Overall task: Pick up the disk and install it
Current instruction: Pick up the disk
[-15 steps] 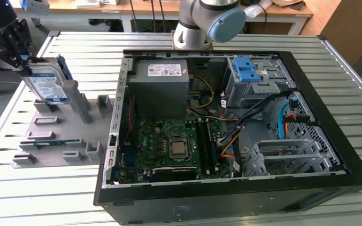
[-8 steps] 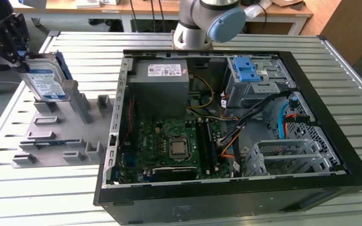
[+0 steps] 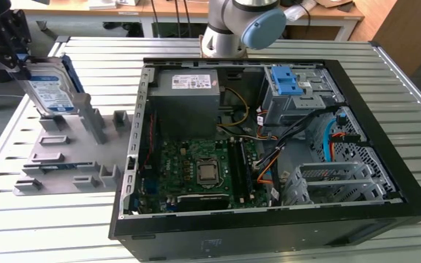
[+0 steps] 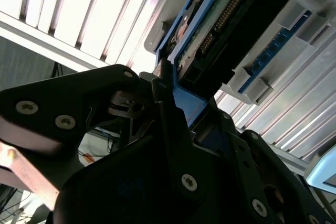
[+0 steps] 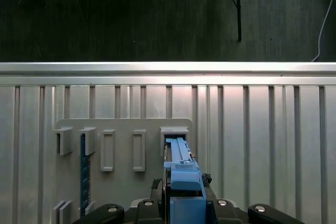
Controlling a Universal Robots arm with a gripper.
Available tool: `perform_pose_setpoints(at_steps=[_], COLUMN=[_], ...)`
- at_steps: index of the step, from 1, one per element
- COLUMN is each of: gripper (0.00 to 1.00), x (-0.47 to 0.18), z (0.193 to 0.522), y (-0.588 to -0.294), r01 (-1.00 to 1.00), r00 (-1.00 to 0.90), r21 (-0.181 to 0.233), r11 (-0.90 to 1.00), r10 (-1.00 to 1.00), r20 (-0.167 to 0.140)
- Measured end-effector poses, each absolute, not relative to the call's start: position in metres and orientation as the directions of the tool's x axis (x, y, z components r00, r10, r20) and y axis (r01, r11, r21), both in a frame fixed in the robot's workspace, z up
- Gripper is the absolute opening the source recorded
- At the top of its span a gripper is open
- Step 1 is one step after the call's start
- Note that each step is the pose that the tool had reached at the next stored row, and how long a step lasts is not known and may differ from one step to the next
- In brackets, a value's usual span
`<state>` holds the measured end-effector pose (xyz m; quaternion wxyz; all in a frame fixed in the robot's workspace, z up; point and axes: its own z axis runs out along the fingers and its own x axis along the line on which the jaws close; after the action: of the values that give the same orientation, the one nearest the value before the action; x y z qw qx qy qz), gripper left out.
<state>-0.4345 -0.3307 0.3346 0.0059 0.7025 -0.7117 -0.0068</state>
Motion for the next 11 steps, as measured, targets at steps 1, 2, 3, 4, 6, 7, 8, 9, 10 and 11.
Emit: perform_pose_setpoints(at_steps=[1,2,3,4,6,7,8,9,10,11], gripper=[0.36,0.36,0.36,0.36,0.36,0.36,0.36,0.36,0.36,0.36], x=[-0.4345,-0.4345,-0.4345,-0.4345,-0.4345,-0.4345,-0.4345,-0.4345,-0.4345,-0.4345], z=[0.3360,0.3374,0.3387,0.3400,0.3418,0.3419,0.3418,0.3418,0.3420,0.3420], y=[-0.3307,-0.3307,-0.3307,-0.3307,-0.3307,-0.3307,-0.3307,-0.3307,-0.3307,-0.3307], r01=[-1.000,-1.000,-1.000,-1.000,-1.000,-1.000,-1.000,-1.000,-1.000,-1.000], r00=[-0.013,-0.013,-0.013,-0.013,-0.013,-0.013,-0.013,-0.013,-0.013,-0.013], r21=[0.018,0.018,0.018,0.018,0.018,0.018,0.018,0.018,0.018,0.018], r11=[0.013,0.013,0.013,0.013,0.013,0.013,0.013,0.013,0.013,0.013], r10=[-1.000,-1.000,-1.000,-1.000,-1.000,-1.000,-1.000,-1.000,-1.000,-1.000], r20=[-0.001,-0.001,-0.001,-0.001,-0.001,-0.001,-0.001,-0.001,-0.001,0.000])
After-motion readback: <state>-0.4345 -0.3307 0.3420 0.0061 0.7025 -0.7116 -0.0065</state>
